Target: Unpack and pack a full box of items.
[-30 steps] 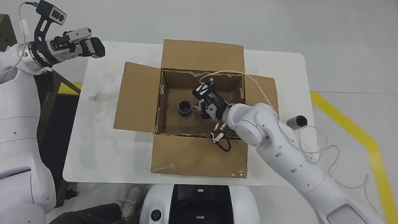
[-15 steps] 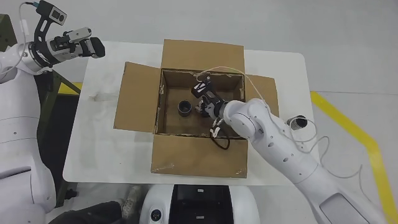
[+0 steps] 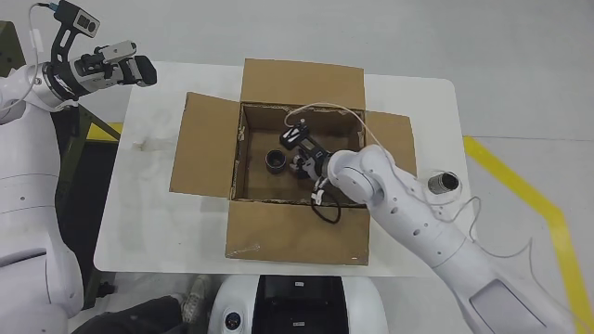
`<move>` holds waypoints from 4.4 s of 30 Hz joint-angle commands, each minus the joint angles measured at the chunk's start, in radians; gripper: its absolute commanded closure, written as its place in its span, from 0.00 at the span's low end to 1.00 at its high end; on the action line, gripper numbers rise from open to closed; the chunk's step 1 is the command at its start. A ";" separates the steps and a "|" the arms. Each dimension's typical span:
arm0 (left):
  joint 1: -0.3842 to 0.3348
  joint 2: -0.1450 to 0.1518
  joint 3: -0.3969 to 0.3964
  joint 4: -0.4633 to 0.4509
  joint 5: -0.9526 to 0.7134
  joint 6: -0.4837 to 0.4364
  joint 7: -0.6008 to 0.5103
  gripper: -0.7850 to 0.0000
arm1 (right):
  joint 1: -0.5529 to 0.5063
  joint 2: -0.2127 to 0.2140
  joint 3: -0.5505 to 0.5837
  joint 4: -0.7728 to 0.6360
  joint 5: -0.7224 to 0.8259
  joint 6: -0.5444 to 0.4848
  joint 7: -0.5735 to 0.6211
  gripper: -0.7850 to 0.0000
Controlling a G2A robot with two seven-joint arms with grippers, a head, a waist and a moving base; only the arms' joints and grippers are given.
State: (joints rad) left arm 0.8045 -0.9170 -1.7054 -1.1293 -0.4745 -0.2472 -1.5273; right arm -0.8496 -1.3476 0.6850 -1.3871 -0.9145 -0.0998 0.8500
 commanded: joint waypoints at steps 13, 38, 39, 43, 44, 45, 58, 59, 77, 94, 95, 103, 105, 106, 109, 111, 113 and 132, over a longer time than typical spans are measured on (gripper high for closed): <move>0.000 0.000 0.000 0.000 0.000 0.000 0.000 0.00 | 0.011 -0.020 -0.005 0.015 -0.021 0.001 -0.009 0.52; 0.000 0.000 0.000 0.000 0.000 0.000 0.000 0.00 | -0.251 0.068 0.286 -0.491 -0.104 0.003 0.068 0.49; 0.000 0.000 0.000 0.000 0.000 0.000 0.000 0.00 | -0.265 0.071 0.300 -0.511 -0.104 0.000 0.068 0.49; 0.000 0.000 0.000 0.000 0.000 0.000 0.000 0.00 | -0.321 0.084 0.353 -0.582 -0.098 -0.015 0.069 0.49; 0.000 0.000 0.000 0.000 0.000 0.000 0.000 0.00 | -0.334 0.087 0.366 -0.597 -0.099 -0.018 0.068 0.49; 0.000 0.000 0.000 0.000 0.000 0.000 0.000 0.00 | -0.346 0.090 0.377 -0.612 -0.099 -0.021 0.067 0.49; 0.000 0.000 0.000 0.000 0.000 0.000 0.000 0.00 | -0.522 0.126 0.580 -0.728 -0.070 -0.060 0.036 0.45; 0.000 0.000 0.000 0.000 0.000 0.000 0.000 0.00 | -0.536 0.129 0.599 -0.737 -0.074 -0.060 0.036 0.44; 0.000 0.000 0.000 0.000 0.000 0.000 0.000 0.00 | -0.788 0.163 0.911 -0.809 -0.074 -0.034 -0.018 0.35; 0.000 0.000 0.000 0.000 0.000 0.000 0.000 0.00 | -0.874 0.177 1.086 -0.708 -0.035 -0.047 -0.074 0.30; 0.000 0.000 0.000 0.000 0.000 0.000 0.000 0.00 | -0.874 0.178 1.091 -0.696 -0.038 -0.046 -0.078 0.30; 0.000 0.000 0.000 0.000 0.000 0.000 0.000 0.00 | -0.887 0.180 1.116 -0.613 -0.049 -0.024 -0.122 0.27; 0.000 0.000 0.000 0.000 0.000 0.000 0.000 0.00 | -0.889 0.181 1.118 -0.595 -0.050 -0.023 -0.125 0.25; 0.000 0.000 0.000 0.000 0.000 0.000 0.000 0.00 | -0.890 0.181 1.119 -0.586 -0.051 -0.023 -0.127 0.25; 0.000 0.000 0.000 0.000 0.000 0.000 0.000 0.00 | -0.891 0.182 1.116 -0.558 -0.061 -0.020 -0.133 0.24; 0.000 0.000 0.000 0.000 0.000 0.000 0.000 0.00 | -0.888 0.182 1.111 -0.538 -0.066 -0.014 -0.135 0.23; 0.000 0.000 0.000 0.000 0.000 0.000 0.000 0.00 | -0.884 0.182 1.107 -0.515 -0.062 -0.012 -0.141 0.22; 0.000 0.000 0.000 0.000 0.000 0.000 0.000 0.00 | -0.806 0.182 1.029 -0.369 -0.065 -0.009 -0.181 0.02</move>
State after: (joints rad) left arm 0.8045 -0.9170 -1.7054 -1.1293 -0.4745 -0.2472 -1.5273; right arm -1.6626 -1.1655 1.7191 -1.7645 -0.9773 -0.1081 0.6697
